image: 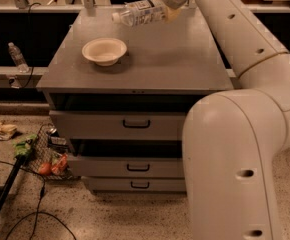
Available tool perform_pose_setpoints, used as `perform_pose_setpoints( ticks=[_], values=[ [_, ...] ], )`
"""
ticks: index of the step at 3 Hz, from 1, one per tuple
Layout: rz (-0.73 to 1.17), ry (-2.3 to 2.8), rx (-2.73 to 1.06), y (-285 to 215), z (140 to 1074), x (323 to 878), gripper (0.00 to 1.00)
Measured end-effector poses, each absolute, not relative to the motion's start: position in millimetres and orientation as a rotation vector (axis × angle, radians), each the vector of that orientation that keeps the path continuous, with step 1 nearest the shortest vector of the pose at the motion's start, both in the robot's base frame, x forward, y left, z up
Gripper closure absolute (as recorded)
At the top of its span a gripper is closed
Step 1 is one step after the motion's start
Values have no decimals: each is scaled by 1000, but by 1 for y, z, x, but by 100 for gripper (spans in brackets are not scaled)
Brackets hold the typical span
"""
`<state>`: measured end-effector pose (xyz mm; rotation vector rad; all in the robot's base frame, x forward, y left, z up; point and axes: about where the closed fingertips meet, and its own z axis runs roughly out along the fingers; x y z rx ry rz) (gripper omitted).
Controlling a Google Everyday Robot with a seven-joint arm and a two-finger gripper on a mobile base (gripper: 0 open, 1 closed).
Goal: Pick blue plastic bottle from paper bowl and place on counter
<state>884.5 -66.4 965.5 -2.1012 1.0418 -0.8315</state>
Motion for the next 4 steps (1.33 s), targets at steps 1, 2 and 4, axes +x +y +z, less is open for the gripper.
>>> perform_pose_setpoints(
  ticks=[1, 2, 4],
  values=[
    [-844, 1172, -2114, -114, 949, 877, 100],
    [-819, 1202, -2201, -127, 932, 868, 100],
    [-646, 1094, -2521, -111, 894, 841, 56]
  ],
)
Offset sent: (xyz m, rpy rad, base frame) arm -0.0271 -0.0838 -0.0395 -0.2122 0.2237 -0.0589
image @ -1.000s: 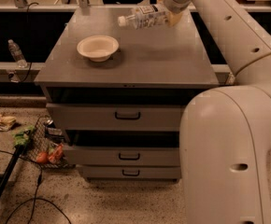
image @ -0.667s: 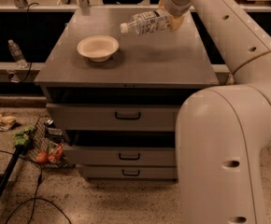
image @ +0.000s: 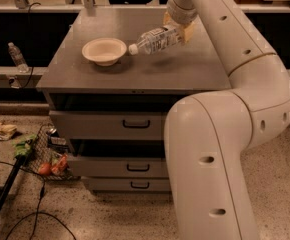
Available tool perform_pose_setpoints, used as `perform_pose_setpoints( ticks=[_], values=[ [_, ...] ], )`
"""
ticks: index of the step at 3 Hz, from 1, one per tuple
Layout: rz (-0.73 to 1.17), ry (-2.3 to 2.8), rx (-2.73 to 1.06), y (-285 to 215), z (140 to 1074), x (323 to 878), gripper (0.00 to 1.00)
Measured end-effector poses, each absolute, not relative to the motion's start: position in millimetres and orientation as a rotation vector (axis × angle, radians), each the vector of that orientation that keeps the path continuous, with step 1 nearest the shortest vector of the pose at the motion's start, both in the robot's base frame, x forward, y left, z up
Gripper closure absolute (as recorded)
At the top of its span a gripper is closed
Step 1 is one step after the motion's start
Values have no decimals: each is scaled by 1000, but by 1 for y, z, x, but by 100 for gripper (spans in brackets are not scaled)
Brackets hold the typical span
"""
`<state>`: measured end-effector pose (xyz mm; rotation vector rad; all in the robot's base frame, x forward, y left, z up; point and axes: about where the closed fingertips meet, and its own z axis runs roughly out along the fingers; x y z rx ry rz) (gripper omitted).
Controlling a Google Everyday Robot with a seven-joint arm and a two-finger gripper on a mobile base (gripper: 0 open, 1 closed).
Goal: Pick blue plastic bottle from paper bowl and place on counter
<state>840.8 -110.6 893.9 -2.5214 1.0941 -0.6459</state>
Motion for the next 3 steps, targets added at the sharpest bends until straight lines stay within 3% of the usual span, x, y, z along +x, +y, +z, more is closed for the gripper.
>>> perform_pose_setpoints(
  ticks=[1, 2, 3],
  values=[
    [-566, 1050, -2621, -102, 872, 833, 32],
    [-514, 997, -2662, -94, 862, 830, 2],
    [-510, 979, -2651, -92, 864, 830, 0]
  ],
)
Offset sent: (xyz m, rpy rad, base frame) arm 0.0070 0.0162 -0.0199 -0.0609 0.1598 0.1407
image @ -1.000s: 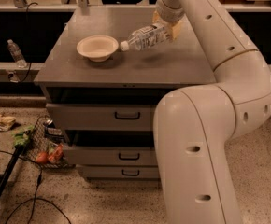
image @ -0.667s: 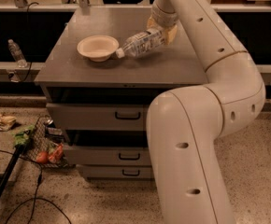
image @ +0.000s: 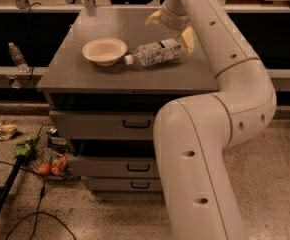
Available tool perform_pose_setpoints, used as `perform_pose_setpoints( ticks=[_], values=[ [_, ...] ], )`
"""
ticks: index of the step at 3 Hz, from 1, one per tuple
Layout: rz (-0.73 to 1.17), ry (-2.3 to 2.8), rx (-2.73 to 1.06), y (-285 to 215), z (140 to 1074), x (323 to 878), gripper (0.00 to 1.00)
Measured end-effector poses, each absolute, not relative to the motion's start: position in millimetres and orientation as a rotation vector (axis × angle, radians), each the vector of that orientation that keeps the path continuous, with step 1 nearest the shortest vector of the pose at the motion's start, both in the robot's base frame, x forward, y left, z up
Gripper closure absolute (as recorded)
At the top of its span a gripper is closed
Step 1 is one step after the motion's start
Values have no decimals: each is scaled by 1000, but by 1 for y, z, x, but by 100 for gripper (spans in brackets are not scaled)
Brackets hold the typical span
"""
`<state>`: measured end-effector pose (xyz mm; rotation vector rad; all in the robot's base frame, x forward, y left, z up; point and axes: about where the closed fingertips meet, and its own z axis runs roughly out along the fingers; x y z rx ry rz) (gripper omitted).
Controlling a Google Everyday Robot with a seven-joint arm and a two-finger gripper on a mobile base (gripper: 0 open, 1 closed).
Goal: Pick blue plastic bottle from paper bowl and place on counter
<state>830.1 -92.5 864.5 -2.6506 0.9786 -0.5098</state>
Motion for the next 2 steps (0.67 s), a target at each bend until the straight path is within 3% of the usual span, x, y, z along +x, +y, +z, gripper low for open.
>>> perform_pose_setpoints(
  ticks=[2],
  values=[
    [-733, 965, -2216, -157, 982, 839, 0]
  ],
)
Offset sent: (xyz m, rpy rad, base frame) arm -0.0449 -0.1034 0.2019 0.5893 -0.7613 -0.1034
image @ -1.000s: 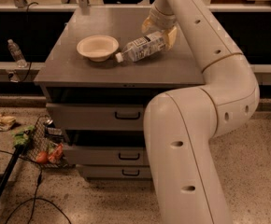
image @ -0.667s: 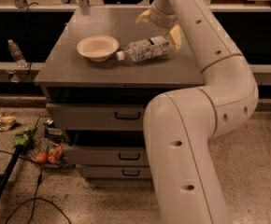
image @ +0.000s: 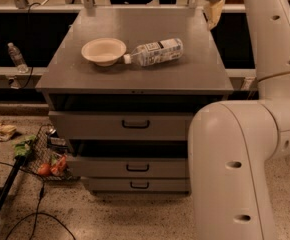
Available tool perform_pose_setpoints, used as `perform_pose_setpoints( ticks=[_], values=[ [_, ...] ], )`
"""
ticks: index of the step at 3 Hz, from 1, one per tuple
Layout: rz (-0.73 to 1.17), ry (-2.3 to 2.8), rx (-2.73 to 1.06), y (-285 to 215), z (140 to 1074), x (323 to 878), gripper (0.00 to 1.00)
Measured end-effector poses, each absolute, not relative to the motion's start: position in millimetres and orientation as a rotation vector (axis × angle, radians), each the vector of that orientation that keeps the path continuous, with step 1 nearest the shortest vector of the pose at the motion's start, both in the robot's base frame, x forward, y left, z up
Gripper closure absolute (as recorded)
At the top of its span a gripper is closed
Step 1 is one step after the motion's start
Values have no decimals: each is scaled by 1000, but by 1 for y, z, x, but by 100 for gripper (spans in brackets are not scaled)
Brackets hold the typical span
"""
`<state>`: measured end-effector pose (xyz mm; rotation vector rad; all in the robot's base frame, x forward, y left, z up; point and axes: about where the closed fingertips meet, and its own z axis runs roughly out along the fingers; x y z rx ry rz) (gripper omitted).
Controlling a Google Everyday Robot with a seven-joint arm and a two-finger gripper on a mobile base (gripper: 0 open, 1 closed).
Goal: Pick blue plastic bottle from paper bowl and place on counter
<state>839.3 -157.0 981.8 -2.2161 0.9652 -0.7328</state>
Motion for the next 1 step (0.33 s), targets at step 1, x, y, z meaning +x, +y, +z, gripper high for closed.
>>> perform_pose_setpoints(
  ticks=[1],
  values=[
    [-906, 1040, -1980, -176, 1039, 863, 0]
  ],
)
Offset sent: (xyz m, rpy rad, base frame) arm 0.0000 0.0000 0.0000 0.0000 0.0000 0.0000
